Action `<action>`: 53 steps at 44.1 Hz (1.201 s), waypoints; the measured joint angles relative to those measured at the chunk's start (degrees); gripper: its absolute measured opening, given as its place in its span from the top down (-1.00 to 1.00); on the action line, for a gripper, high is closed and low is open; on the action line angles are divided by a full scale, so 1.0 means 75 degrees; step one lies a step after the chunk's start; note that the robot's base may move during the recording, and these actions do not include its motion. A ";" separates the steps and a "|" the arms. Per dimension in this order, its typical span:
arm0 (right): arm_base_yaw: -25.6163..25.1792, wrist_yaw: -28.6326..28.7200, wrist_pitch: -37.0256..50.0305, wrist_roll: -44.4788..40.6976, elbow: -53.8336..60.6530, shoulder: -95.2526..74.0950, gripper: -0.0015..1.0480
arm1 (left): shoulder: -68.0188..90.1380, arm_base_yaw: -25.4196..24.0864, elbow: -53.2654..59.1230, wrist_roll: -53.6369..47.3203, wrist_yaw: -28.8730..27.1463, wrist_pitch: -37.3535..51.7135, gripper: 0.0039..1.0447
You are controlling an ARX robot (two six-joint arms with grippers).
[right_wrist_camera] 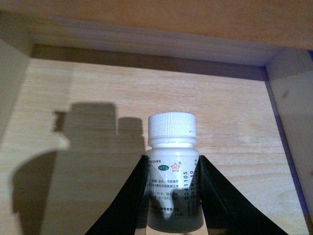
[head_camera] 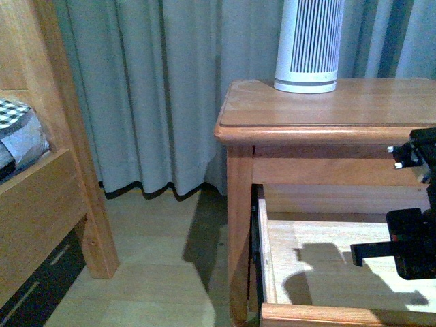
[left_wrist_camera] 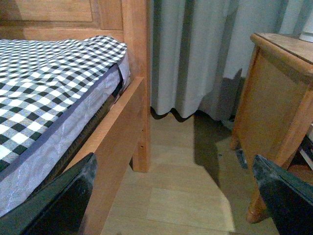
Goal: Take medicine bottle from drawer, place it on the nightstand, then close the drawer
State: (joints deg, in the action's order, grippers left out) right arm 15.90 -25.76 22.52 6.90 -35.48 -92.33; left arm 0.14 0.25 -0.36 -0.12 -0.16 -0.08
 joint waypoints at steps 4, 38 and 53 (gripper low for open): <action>0.0326 -0.0020 -0.0469 0.0221 0.0201 0.0912 0.51 | 0.0000 0.0000 0.0000 0.0000 0.0000 0.0000 -0.88; -0.2553 0.0892 -0.2334 -0.0309 -0.5362 -0.0930 0.53 | 0.0000 0.0000 0.0000 0.0000 0.0009 0.0000 -0.88; -0.2908 0.0994 -0.2573 -0.0201 -0.6111 -0.2206 0.47 | 0.0000 0.0000 0.0000 0.0000 0.0012 0.0000 -0.88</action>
State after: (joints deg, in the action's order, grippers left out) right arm -5.91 -18.31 3.22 5.39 -81.32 -108.88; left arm 0.14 0.25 -0.36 -0.12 -0.08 -0.08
